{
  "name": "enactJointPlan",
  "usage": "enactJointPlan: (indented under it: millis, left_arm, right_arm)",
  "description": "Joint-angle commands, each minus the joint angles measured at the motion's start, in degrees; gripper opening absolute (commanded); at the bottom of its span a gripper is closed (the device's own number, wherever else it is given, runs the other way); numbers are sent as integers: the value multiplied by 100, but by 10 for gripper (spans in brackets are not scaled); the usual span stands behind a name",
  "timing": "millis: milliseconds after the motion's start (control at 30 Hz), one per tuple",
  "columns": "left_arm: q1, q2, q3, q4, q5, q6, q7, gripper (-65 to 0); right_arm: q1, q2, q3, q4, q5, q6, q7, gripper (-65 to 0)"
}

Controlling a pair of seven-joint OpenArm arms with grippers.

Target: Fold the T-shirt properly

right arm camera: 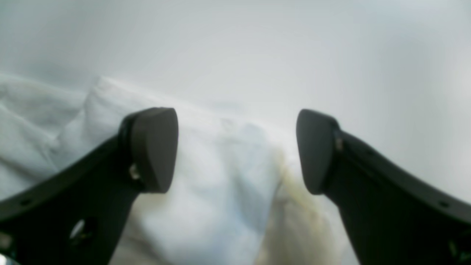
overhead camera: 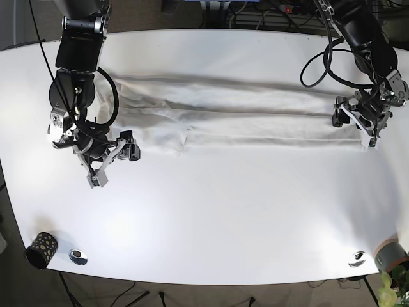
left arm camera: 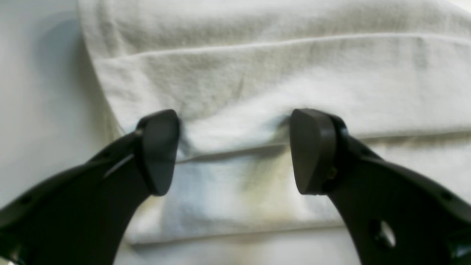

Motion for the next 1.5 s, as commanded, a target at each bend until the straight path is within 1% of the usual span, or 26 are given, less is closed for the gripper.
enactJointPlan:
  millis: [0,100,167,367,500,700,800,867,967,1033,1133,1300,1367,1467]
  left_arm:
    - [-6,-45,-1,36,35,-3,117,-215]
    - [-6,-45,-1,36,35,-3,117,-215]
    - [-6,-45,-1,36,35,-3,117,-215]
    - [-6,-54,-1,36,35,-3,117,-215]
    - [-6,-45,-1,36,35,-3,117,-215]
    - [-6,-45,-1,36,35,-3,117,-215]
    - [-6,-45,-1,36,35,-3,117,-215]
    - [-6,-54,-1,36,35,-3,117,-215]
    - [-6,-54,-1,36,35,-3,117,-215]
    - [-6,-54,-1,36,35,-3,117,-215]
    - [-6,-54,-1,36,35,-3,117,-215]
    - [-6,-62,-1,36,35,-3,117,-214]
    - [-6,-62,-1,36,35,-3,117,-214]
    - [-6,-62,-1,27,35,-3,117,-214]
  right_arm:
    - [186,49,1,93,-202,-135,63,-171]
    - [186,23,1,93,-536,-161,55,-173]
    - [186,23,1,93,-607,-152,19,-174]
    - [116,23,45,137,-281,-126,-306,-176]
    - [-51,32,45,172,-114,-135,-306,-176]
    - [-394,5,19,612,114,-135,-306,-176]
    - [-491,-135,19,717,158,-126,-315,-178]
    - [-517,-179,19,752,185,-117,-315,-187]
    - [-552,-258,10,787,176,-117,-315,-262]
    - [-552,-285,10,779,176,-117,-315,-352]
    - [-552,-302,10,779,176,-117,-315,-458]
    - [-561,-302,45,779,176,-117,-315,-599]
    - [-561,-302,54,787,176,-108,-315,-645]
    - [-579,-302,63,849,176,-108,-315,-650]
